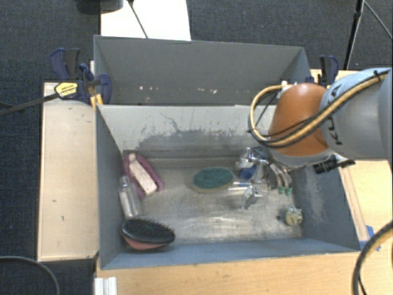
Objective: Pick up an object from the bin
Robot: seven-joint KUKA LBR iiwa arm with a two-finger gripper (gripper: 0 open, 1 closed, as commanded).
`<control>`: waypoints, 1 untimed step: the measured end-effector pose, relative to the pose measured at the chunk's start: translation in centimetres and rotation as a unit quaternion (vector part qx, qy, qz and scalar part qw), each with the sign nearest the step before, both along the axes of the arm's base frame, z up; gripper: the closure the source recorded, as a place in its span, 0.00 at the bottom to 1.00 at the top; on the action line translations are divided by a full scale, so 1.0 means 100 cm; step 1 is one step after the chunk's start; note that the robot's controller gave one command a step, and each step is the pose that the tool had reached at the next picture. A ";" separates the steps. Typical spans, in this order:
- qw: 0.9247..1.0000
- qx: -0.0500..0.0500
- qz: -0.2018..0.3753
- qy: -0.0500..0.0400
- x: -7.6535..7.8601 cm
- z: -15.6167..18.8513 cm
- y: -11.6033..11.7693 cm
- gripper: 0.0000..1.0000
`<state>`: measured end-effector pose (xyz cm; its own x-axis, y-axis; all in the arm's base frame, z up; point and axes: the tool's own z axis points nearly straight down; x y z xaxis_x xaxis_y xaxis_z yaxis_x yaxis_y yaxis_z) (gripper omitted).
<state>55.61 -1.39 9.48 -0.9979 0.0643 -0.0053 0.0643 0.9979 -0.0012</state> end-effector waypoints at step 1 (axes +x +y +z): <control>0.995 0.002 -0.100 0.000 0.026 0.009 0.049 0.00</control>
Offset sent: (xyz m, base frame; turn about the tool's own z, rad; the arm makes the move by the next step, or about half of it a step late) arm 0.0245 0.0470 0.0077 0.2020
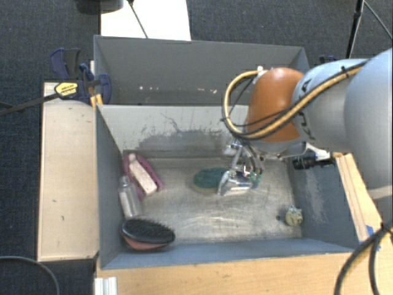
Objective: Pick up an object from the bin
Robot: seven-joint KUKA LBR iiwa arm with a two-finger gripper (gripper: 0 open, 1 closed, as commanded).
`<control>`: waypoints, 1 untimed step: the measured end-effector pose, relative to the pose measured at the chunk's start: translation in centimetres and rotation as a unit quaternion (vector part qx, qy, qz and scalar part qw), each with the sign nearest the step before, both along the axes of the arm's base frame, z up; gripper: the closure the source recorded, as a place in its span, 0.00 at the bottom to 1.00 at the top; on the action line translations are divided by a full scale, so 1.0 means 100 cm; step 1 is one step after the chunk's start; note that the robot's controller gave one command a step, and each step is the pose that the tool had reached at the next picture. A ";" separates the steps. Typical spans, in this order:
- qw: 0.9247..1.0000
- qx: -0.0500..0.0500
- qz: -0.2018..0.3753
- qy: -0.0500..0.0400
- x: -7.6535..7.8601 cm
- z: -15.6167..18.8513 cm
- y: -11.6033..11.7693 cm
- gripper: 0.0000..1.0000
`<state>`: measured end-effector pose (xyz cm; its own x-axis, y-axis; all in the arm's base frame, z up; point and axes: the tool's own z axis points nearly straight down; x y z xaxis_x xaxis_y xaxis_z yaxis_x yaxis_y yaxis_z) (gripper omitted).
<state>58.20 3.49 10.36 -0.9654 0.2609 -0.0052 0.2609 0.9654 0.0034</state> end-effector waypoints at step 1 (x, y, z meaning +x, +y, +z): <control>0.979 0.001 -0.203 0.001 -0.006 0.011 0.034 0.00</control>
Offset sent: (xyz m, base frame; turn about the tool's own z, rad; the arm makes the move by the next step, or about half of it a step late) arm -0.0062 0.0330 0.0109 0.4102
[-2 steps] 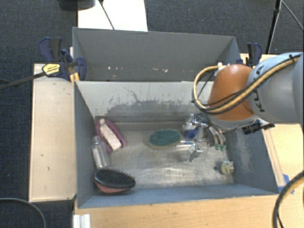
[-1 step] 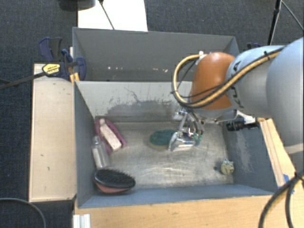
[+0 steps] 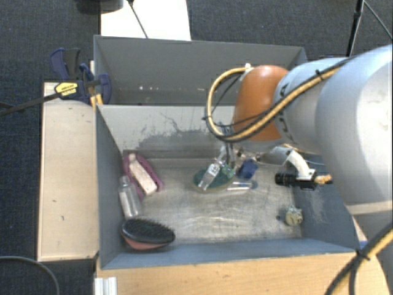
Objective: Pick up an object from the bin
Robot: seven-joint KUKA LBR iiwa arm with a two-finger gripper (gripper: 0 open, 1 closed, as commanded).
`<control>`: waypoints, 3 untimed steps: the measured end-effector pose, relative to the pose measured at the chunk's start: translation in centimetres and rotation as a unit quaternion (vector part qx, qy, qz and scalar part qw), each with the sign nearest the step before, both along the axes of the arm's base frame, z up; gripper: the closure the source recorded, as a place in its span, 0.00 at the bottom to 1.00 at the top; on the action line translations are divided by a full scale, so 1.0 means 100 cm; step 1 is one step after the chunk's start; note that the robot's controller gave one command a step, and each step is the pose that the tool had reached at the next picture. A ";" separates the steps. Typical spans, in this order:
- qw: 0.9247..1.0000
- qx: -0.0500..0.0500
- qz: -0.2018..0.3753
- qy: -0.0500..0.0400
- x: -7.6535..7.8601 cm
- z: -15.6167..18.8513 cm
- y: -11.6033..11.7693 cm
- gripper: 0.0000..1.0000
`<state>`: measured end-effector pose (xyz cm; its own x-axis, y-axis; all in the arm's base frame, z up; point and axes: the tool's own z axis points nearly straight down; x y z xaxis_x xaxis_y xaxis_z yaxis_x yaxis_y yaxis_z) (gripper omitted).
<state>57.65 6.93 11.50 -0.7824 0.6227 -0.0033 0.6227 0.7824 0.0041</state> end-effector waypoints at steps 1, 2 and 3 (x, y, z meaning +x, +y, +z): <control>0.994 0.002 -0.112 0.002 0.000 -0.041 -0.023 0.00; 0.977 0.001 -0.212 -0.002 -0.006 -0.041 -0.019 0.00; 0.978 0.000 -0.211 -0.005 -0.005 -0.039 -0.021 1.00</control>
Offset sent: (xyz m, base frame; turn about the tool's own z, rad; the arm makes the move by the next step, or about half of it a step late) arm -0.0022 -0.0251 -0.0450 0.2286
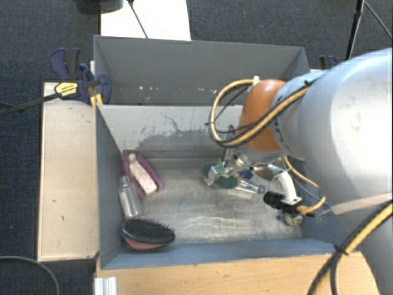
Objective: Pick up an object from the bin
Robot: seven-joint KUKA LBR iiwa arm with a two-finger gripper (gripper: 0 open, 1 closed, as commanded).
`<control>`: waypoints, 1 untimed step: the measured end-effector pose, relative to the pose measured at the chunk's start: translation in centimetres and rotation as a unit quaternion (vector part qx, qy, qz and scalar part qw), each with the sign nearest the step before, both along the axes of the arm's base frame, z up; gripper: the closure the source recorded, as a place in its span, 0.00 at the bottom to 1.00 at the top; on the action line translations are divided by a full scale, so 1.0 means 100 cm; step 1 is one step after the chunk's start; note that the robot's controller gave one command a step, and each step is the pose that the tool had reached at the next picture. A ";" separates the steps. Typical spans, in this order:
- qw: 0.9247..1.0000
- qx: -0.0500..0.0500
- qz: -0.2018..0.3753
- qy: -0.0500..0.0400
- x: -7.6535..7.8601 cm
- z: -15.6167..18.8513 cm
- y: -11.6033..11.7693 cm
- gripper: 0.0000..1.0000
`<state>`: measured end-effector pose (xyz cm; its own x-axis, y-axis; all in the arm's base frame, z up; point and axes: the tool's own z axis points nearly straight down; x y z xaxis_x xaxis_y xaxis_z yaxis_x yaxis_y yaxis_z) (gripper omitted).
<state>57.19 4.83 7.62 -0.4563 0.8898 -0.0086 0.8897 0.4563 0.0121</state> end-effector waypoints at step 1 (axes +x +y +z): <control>1.000 0.001 0.004 0.006 0.001 0.018 0.000 1.00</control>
Offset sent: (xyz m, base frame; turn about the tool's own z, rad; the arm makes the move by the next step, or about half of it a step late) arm -0.0001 -0.0001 0.0165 -0.0001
